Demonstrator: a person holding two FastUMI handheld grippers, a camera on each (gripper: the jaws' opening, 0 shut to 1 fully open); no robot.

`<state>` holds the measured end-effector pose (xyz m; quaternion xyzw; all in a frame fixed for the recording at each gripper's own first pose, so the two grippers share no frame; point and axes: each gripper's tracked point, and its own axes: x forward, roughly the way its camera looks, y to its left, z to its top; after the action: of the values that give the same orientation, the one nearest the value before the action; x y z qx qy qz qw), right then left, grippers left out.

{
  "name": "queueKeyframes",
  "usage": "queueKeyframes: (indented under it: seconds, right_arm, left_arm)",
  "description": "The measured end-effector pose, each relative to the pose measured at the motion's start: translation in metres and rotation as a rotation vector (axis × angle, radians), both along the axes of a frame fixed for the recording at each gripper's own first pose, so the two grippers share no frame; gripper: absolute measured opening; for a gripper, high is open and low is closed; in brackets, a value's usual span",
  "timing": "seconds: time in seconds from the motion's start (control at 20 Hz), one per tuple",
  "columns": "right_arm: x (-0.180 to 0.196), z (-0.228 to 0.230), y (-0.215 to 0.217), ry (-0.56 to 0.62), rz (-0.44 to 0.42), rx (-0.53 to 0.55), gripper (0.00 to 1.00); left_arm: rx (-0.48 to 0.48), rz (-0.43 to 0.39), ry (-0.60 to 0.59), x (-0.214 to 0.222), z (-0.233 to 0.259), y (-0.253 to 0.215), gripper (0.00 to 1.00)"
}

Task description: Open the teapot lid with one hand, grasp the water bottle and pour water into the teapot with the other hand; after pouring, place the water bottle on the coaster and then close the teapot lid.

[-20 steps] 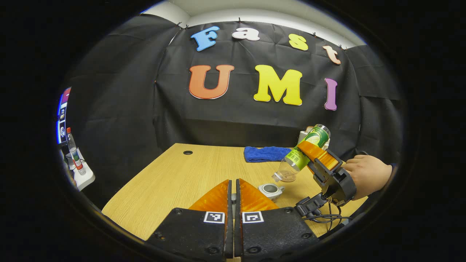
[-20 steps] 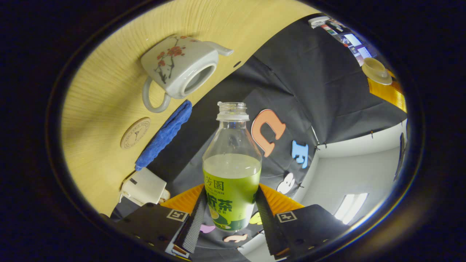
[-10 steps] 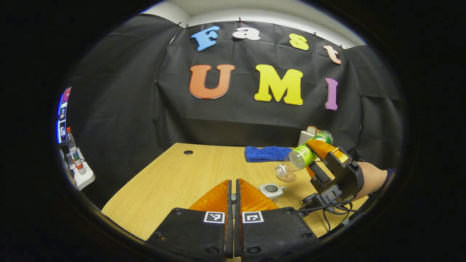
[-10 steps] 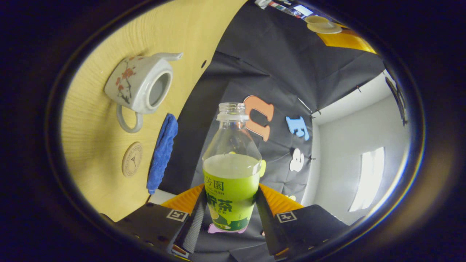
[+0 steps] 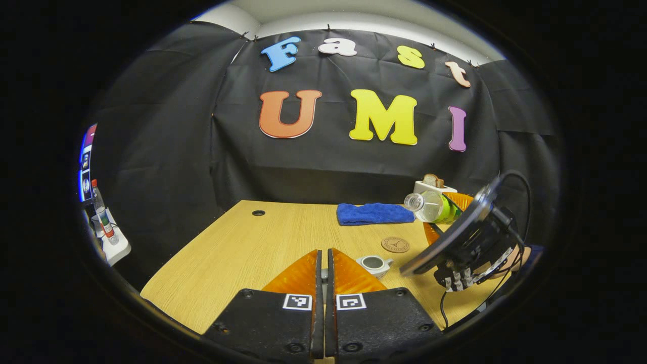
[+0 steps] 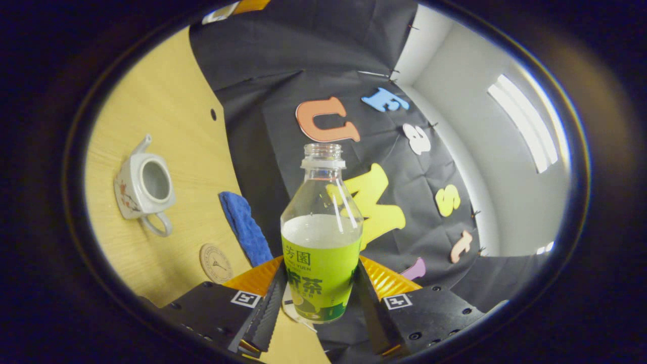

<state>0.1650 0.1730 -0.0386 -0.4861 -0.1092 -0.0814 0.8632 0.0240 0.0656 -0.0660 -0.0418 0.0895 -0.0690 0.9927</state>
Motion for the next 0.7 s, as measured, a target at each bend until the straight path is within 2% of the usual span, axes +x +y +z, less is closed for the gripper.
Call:
queueKeyframes:
  seconds: [0.1,0.15,0.2,0.3,0.4,0.45,0.7]
  right_arm:
    - [-0.001,0.001,-0.006,0.016,0.032,0.115,0.72]
    - [-0.001,0.001,-0.01,0.019,0.046,0.176,0.75]
    - [0.0,-0.001,-0.011,0.034,0.061,0.229,0.74]
    - [0.004,-0.01,-0.021,0.056,0.064,0.329,0.71]
    - [0.011,-0.023,-0.02,0.132,0.108,0.468,0.75]
    - [0.014,-0.029,-0.02,0.173,0.128,0.543,0.71]
    - [0.032,-0.045,-0.019,0.365,0.223,0.936,0.74]
  left_arm:
    - [0.005,-0.007,-0.002,0.0,0.001,-0.004,0.04]
    - [0.006,-0.009,-0.002,0.0,0.001,-0.005,0.04]
    - [0.007,-0.011,-0.002,0.0,0.001,-0.007,0.04]
    - [0.014,-0.012,0.0,0.001,-0.002,-0.008,0.04]
    - [0.019,-0.013,0.001,0.0,-0.002,-0.01,0.04]
    - [0.019,-0.013,0.002,0.0,-0.002,-0.011,0.04]
    - [0.027,-0.012,0.006,0.003,-0.006,-0.013,0.03]
